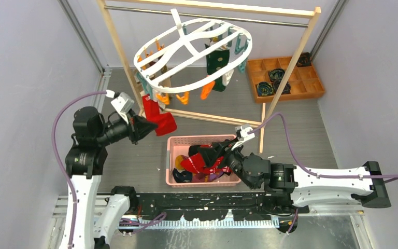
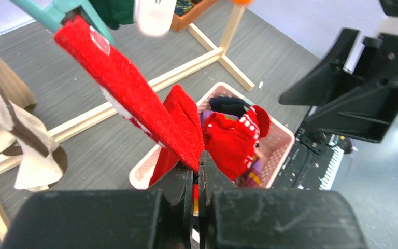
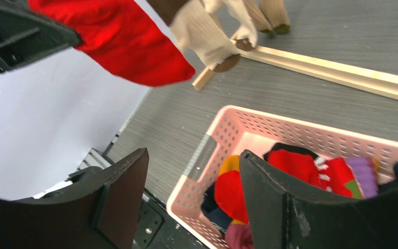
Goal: Remove the socks clipped to the hanger
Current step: Remove the sock from the hanger.
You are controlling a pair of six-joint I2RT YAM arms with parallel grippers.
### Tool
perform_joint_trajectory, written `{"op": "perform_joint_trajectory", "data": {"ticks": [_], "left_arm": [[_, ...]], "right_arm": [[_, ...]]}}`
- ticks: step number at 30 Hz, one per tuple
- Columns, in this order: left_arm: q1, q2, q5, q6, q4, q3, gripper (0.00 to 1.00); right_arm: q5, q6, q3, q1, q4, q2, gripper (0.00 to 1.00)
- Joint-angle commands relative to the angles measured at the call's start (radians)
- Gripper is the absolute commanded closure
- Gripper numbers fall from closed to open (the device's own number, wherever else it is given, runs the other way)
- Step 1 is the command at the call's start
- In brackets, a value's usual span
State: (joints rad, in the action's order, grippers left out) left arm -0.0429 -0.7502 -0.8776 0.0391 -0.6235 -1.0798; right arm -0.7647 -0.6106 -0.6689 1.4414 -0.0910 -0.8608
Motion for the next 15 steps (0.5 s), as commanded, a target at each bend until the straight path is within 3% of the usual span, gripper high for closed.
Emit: {"op": "perform_joint_trajectory", "data": {"ticks": [1,11,15], "left_arm": [[-0.008,0.064,-0.107,-0.012,-0.092,-0.032,1.0],[-0.011,0.081,-0.212,0.078,-0.072,-0.088,1.0],[-0.024,0.072,-0.247,0.111,-0.033,-0.098,1.0]], "right_arm": [[0.021,0.103,-0.113,0.039,-0.134,-0.059,0.29],[0.052,0.228,-0.349,0.133,-0.256,-0.235,0.26],[-0.026,0.236,-0.504,0.131,-0.223,-0.339,0.19]]}}
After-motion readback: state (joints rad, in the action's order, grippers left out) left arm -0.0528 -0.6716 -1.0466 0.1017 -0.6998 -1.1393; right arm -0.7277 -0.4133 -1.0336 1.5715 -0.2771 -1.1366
